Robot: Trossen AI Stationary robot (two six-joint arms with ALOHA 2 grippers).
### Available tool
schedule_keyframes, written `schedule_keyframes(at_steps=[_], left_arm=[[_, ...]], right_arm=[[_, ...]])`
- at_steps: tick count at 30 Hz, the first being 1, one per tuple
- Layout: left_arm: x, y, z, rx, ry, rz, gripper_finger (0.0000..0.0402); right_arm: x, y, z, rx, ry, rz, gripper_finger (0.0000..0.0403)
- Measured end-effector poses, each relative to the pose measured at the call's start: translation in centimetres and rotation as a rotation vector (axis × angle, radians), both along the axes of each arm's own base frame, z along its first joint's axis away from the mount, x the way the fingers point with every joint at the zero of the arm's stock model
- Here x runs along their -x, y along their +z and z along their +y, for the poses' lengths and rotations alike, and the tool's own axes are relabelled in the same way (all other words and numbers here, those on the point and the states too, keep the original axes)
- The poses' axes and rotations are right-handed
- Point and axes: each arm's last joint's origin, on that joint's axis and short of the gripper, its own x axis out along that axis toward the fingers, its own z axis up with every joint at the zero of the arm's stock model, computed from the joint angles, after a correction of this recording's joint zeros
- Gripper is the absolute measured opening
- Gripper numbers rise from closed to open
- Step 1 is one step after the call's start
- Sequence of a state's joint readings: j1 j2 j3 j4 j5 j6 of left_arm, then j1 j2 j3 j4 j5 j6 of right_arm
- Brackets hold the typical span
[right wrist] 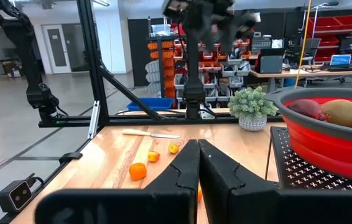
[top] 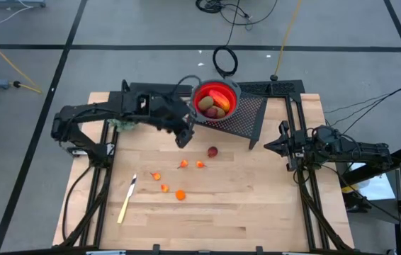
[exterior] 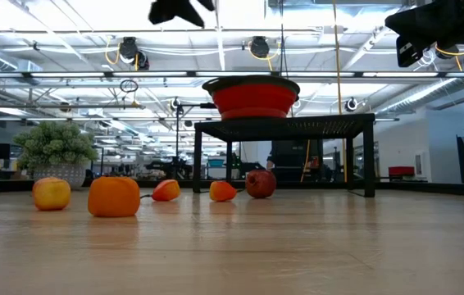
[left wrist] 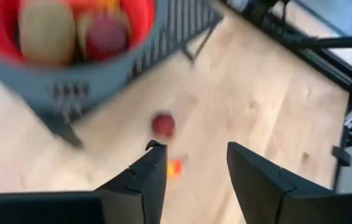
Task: Pick & Place Fruit
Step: Put the pear into the red strainer bowl on the shelf
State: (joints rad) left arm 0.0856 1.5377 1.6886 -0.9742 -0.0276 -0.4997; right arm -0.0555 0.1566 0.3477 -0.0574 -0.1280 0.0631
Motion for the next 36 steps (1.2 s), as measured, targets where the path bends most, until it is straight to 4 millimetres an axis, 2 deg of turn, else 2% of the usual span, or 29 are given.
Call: schedule_keyframes(at_steps=[4,10,17,24,30,36], left_arm=[[-0.1,-0.9,-2.2,0.097,0.053,0.077,0.0153],[-0.7,-1.8,-5.3,0.122,0.125,0.099,0.0152],[-1.3,-3.0,-8.0,0.222,0.228,0.128,0.0152],[-1.3,-4.9,-9.7,0.281,0.41,0.24,0.0152],[-0.7,-7.5,-10.7,0.315,0.608,0.484,0.0152],[-0.1,-9.1,-11.1,0.282,0.718,0.671,0.0152]], right_arm=[[0.0,0.0,0.0,0.0,0.0,0.0,0.0],[0.0,0.0,0.0,0.001,0.003,-0.001,0.0],[0.0,0.0,0.0,0.0,0.004,0.003,0.0],[0.0,-0.1,0.0,0.0,0.004,0.006,0.0],[0.0,-0.1,0.0,0.0,0.004,0.008,0.0],[0.0,-0.2,0.0,0.0,0.004,0.018,0.0]])
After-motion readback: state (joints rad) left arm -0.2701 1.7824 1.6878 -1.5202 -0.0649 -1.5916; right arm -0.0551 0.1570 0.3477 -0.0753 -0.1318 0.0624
